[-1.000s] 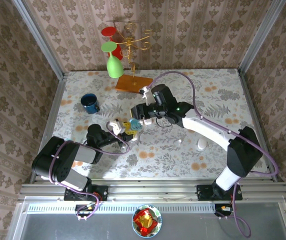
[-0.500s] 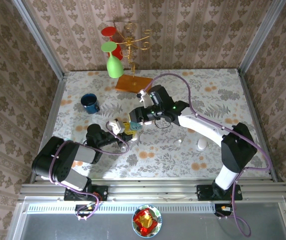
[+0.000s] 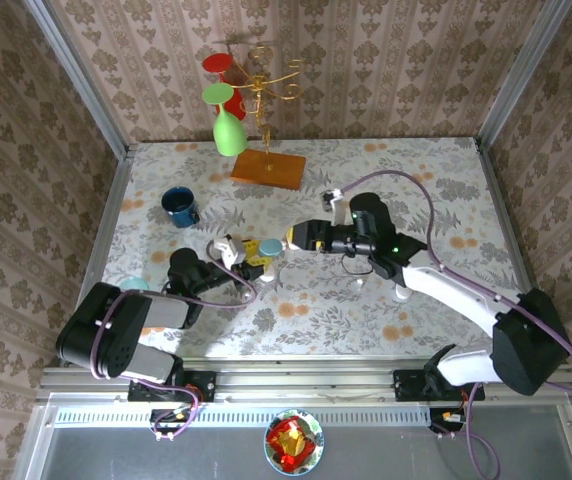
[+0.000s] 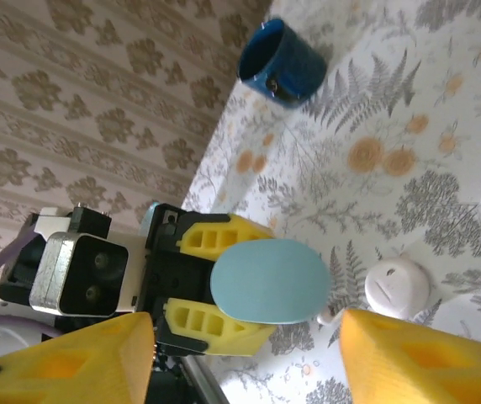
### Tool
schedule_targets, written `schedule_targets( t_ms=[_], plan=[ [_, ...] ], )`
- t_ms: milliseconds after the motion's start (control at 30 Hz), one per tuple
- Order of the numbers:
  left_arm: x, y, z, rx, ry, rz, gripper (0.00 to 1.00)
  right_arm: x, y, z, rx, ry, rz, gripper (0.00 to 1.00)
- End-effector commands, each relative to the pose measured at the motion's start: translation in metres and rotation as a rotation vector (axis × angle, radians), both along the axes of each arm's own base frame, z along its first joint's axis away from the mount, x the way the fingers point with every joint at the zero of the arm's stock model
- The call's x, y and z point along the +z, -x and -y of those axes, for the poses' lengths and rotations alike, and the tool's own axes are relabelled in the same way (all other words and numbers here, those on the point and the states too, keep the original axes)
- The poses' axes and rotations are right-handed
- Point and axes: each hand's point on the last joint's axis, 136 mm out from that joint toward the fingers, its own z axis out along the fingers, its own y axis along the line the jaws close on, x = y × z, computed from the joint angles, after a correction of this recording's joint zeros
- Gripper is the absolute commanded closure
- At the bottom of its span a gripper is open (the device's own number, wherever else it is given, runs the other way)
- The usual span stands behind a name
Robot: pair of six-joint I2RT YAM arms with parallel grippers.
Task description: Insert the wireless bluetooth earbuds into the charging case
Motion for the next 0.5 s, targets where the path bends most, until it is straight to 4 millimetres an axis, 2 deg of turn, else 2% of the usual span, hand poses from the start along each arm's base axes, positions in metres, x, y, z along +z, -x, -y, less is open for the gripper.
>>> schedule_targets(
  t_ms=[0, 100, 267, 333, 467],
  plan=[
    [0.036, -0.005, 0.001, 0.011, 0.071, 0.055, 0.74, 0.031, -0.001, 0.005, -0.043, -0.193, -0.005, 0.31],
    [0.054, -0.007, 0.002, 0.037, 0.109, 0.076, 0.74, 0.035, 0.002, 0.007, -0.044, -0.297, -0.044, 0.26],
    [0.078, -0.007, 0.004, 0.058, 0.150, 0.126, 0.74, 0.043, 0.005, 0.001, 0.001, -0.446, -0.093, 0.24],
    [0.086, 0.001, 0.013, 0.024, 0.163, 0.139, 0.74, 0.042, 0.003, -0.002, 0.012, -0.483, -0.114, 0.24],
    [0.095, 0.002, 0.018, 0.014, 0.176, 0.158, 0.74, 0.041, -0.001, -0.010, 0.049, -0.574, -0.163, 0.24]
  ],
)
